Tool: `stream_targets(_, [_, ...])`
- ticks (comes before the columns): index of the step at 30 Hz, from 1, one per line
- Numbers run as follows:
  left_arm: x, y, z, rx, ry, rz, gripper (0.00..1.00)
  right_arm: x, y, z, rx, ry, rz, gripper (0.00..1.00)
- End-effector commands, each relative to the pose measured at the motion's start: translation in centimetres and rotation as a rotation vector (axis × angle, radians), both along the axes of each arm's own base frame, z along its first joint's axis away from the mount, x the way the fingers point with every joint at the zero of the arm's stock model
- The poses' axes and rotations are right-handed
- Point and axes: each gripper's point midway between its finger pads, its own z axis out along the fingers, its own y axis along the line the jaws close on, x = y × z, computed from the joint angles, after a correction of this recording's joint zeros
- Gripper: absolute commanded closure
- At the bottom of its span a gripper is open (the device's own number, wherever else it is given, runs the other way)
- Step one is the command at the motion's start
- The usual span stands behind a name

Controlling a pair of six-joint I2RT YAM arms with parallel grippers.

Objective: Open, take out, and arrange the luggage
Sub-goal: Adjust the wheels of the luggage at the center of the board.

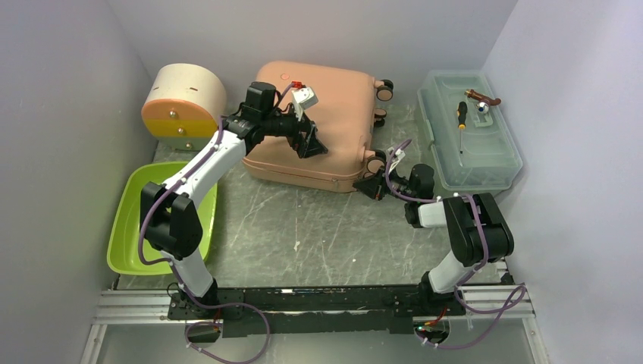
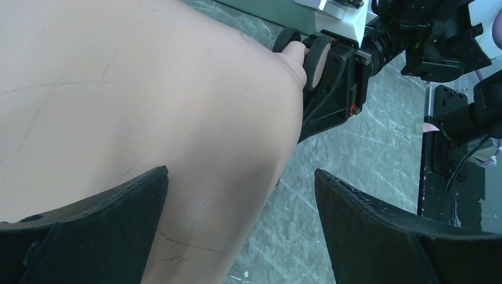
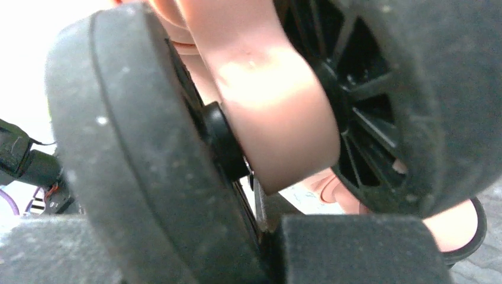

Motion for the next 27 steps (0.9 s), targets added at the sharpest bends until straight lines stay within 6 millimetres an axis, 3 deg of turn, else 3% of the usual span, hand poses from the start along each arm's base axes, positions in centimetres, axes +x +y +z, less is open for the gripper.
stream_targets(1, [-1.0,0.2,-2.1,0.032,0.096,-0.002,0.01,2.8,1.0,6.9,0.030,-0.305,-0.006,0.91])
stream_targets(2, [-1.0,0.2,-2.0,0.032,0.094,-0.001,0.01,2.9,1.0,6.9,0.028,-0.303,-0.009,0.99])
stream_targets(3, [-0.9,0.2,-1.9,0.031,0.092,-0.002,0.01,3.0,1.0,6.9,0.022,-0.301,-0.015,1.00])
stream_targets(12, [-0.8,-0.2,-0.1,0.009,0.073,-0.023,0.01,4.6,-2.0,4.7,-0.047,-0.164,-0.201,1.00])
stream_targets(19, [0.0,0.1,-4.6,0.074,0.118,0.007,0.01,5.9,-5.0,3.7,-0.052,-0.067,-0.341,1.00])
stream_targets(27, [-0.1,0.4,-7.4,0.109,0.160,0.014,0.01,6.8,-7.3,3.2,0.016,0.018,-0.420,1.00])
